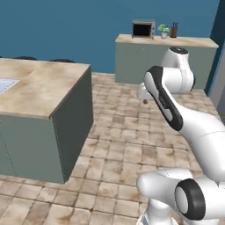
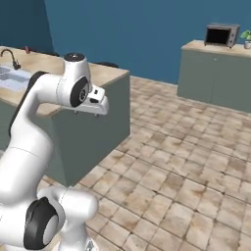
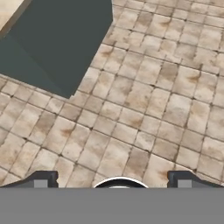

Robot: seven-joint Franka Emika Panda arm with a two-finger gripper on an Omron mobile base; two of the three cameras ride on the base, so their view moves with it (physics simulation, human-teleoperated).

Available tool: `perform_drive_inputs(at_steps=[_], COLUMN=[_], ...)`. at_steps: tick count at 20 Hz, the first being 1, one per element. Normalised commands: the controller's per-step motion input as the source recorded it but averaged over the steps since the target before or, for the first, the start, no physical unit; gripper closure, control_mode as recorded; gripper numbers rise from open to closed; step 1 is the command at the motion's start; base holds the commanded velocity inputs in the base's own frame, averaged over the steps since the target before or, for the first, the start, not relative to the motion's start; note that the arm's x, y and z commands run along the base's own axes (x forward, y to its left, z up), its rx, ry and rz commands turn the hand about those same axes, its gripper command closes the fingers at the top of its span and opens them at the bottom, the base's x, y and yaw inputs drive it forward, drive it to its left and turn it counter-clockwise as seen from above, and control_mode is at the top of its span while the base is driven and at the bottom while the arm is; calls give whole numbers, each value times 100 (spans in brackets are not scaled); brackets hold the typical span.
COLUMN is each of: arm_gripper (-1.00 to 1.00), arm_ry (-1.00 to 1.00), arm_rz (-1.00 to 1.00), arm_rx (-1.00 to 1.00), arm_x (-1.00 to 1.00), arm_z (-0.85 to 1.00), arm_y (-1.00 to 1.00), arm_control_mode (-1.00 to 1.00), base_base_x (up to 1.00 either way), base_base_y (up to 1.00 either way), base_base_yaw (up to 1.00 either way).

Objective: Four empty soda cans are scattered around the kitchen. Gather all the cans and cluster them next to the stove for recycling.

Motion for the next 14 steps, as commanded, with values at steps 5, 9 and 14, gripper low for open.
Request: perform_drive_inputs(at_steps=[5,9,14], arm_gripper=[-100,-100,-100], arm_ry=[0,0,0], arm_rz=[0,0,0], arm_rx=[0,0,0], arm_x=[0,0,0], arm_z=[0,0,0], arm_y=[0,0,0], arm_control_mode=[100,100,100], base_base_x=[22,33,49], base_base_y=[-10,-8,-8], base_base_yaw=[26,38,19])
